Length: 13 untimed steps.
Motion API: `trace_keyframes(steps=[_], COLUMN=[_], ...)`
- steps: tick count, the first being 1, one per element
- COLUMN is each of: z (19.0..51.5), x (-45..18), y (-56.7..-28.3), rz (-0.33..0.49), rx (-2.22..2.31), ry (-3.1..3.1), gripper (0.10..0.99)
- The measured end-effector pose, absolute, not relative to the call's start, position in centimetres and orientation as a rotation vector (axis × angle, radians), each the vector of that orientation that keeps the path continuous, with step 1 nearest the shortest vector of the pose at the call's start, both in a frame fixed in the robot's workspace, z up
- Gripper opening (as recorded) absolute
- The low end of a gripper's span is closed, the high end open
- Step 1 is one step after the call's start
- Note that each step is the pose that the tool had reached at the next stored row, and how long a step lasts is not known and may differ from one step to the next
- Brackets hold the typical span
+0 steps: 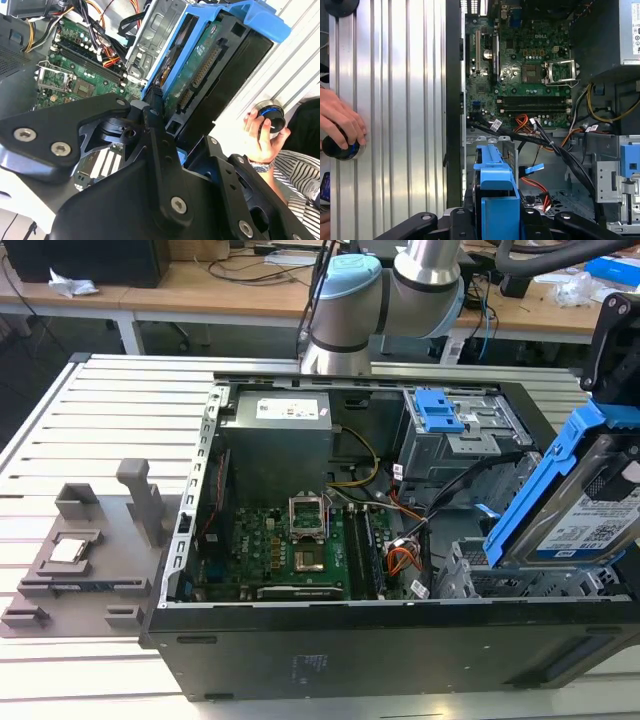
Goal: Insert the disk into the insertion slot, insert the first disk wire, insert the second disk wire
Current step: 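Insert the disk into the insertion slot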
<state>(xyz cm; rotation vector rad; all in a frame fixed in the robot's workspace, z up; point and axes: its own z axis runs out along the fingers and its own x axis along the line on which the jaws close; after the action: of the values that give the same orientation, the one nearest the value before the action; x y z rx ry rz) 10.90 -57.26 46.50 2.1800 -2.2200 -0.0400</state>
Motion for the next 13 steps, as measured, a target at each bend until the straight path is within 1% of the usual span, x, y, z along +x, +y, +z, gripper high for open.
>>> trace_keyframes(steps=[13], z=[45.68], x=[10.9], y=[-57.24], rz=[-0.041], rx=[2.18], ry=[-2.22], gripper=[0.361])
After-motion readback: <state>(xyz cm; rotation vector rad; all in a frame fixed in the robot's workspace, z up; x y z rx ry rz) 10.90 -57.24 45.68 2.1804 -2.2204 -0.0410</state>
